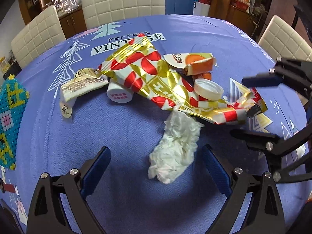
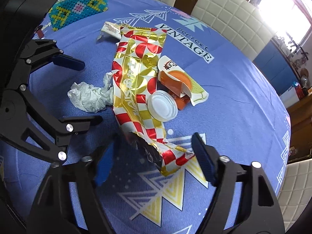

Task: Collect trash
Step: 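Grasp the white tissue with the left gripper while the right grasps the red-gold wrapper, then carry the tissue and red-gold wrapper over the black bin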

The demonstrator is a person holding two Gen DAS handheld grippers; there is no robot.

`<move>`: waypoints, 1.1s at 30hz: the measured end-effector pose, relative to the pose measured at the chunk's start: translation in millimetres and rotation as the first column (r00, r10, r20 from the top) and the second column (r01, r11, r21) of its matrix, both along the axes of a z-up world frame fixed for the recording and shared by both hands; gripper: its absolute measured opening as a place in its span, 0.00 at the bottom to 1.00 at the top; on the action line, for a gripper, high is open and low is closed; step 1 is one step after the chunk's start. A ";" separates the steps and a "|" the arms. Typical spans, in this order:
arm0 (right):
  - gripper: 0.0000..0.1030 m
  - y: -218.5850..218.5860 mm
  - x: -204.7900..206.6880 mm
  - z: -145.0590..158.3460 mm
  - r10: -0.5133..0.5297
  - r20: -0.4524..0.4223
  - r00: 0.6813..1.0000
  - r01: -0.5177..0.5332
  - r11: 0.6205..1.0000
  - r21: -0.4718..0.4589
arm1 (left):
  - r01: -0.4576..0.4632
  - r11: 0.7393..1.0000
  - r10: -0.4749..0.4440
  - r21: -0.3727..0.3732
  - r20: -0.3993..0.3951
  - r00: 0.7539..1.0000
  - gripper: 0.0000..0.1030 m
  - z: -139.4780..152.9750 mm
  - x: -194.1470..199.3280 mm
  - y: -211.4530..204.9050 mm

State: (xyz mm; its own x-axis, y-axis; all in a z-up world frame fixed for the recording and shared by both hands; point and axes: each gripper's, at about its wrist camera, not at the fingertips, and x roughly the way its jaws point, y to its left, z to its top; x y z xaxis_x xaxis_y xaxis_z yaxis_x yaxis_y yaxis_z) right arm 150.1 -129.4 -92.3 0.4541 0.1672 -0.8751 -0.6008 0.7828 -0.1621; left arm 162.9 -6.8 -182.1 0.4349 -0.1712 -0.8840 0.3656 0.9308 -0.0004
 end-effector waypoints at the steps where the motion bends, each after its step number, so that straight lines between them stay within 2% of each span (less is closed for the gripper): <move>1: 0.41 0.7 1.1 -1.8 0.005 -0.008 1.000 -0.005 1.000 -0.005 | 0.002 1.000 -0.002 -0.006 -0.003 1.000 0.77 -0.2 1.1 0.9; 2: 0.36 1.6 1.9 -3.4 0.011 -0.016 1.000 -0.011 1.000 -0.006 | 0.007 1.000 -0.007 -0.006 -0.007 1.000 0.75 -0.3 1.8 0.9; 3: 0.34 2.1 0.7 -3.4 0.023 -0.011 1.000 -0.023 1.000 0.001 | 0.015 1.000 -0.015 -0.006 0.001 1.000 0.67 1.0 1.2 0.1; 4: 0.23 2.4 -1.1 -3.2 0.032 -0.008 0.999 -0.032 0.999 0.006 | 0.022 1.000 -0.022 -0.004 0.005 1.000 0.54 2.2 0.6 -0.8; 5: 0.20 2.7 -3.1 -2.9 0.042 -0.011 0.999 -0.042 0.999 0.012 | 0.033 0.999 -0.033 0.000 0.011 0.999 0.46 4.1 -0.6 -2.8; 6: 0.18 2.9 -5.2 -2.2 0.045 -0.005 0.999 -0.045 0.999 0.011 | 0.041 0.999 -0.041 0.001 0.008 0.999 0.31 5.7 -1.3 -4.7; 10: 0.08 -0.7 -15.7 4.3 0.059 -0.012 0.998 -0.058 0.998 0.031 | 0.024 0.999 -0.024 -0.023 -0.001 1.000 0.22 10.9 -3.7 -5.7; 16: 0.05 -13.4 -42.5 22.0 0.070 0.010 0.997 -0.071 0.997 0.038 | 0.010 0.999 -0.010 -0.036 -0.009 1.000 0.21 18.6 -16.3 -7.3; 22: 0.05 -32.7 -75.0 38.5 0.055 0.039 0.998 -0.056 0.998 0.023 | 0.044 0.998 -0.043 -0.035 0.012 0.999 0.21 31.5 -39.8 -21.6; 33: 0.05 -86.6 -146.3 72.0 -0.029 0.125 0.992 0.030 0.999 -0.011 | 0.188 0.982 -0.185 -0.028 0.073 0.980 0.21 63.9 -89.2 -86.7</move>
State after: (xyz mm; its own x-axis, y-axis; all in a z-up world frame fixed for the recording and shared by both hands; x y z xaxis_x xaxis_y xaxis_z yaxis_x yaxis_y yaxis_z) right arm 3.8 -216.0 -20.3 0.5648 0.1411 -0.8131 -0.5516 0.7973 -0.2448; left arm 73.7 -93.5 -118.2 0.4531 -0.2850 -0.8447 0.5331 0.8461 0.0005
